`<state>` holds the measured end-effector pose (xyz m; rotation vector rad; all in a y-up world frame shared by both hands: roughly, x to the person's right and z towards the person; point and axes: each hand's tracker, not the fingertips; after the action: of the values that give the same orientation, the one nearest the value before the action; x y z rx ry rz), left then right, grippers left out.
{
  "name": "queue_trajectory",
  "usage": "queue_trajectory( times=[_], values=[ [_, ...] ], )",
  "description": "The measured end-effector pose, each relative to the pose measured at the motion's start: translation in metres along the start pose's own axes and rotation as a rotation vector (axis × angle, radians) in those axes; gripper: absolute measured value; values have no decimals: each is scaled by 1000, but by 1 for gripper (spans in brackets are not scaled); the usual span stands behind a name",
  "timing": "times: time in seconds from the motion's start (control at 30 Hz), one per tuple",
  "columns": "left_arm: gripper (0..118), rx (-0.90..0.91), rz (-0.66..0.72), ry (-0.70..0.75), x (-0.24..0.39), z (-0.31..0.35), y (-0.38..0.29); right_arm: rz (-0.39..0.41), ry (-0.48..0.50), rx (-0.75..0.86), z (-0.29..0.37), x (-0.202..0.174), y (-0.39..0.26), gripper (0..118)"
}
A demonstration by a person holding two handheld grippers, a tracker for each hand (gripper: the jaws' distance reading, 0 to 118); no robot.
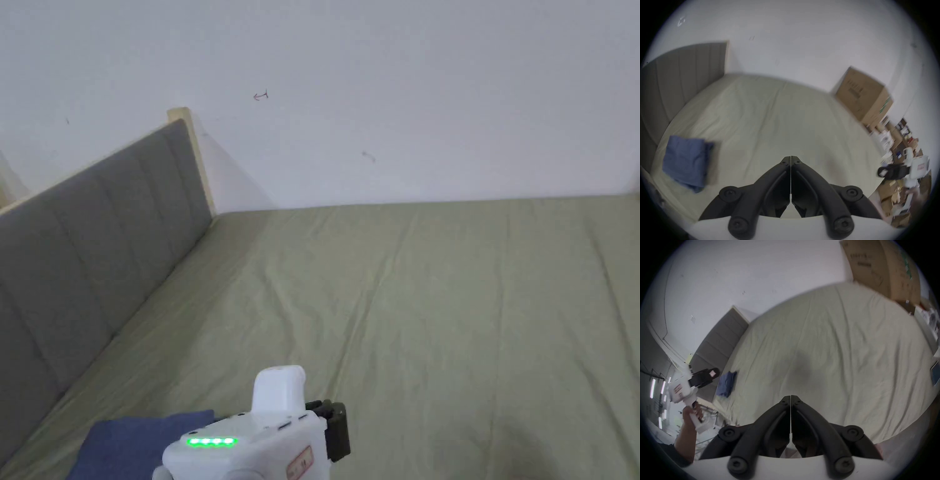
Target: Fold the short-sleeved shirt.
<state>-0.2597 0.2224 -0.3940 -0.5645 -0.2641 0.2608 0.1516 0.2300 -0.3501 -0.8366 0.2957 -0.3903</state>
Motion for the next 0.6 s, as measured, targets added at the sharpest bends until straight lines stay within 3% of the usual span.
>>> queue_trajectory(
  times=[0.13,0.27,0.4,0.5,0.57,0.6],
  values=[
    [0,262,-45,-74,70,41,25,108,-37,299,52,-13,21,0],
    [0,488,-223,17,119,83,40,231,-72,574,103,-36,38,0],
    [0,634,-292,71,152,112,35,362,-136,821,129,-47,31,0],
    [0,694,-303,134,164,120,20,469,-211,971,132,-56,8,0],
    [0,753,-247,159,165,123,2,480,-288,1047,125,-54,-12,0],
    [0,753,-206,114,164,126,-6,475,-267,1012,121,-56,-16,0]
  ],
)
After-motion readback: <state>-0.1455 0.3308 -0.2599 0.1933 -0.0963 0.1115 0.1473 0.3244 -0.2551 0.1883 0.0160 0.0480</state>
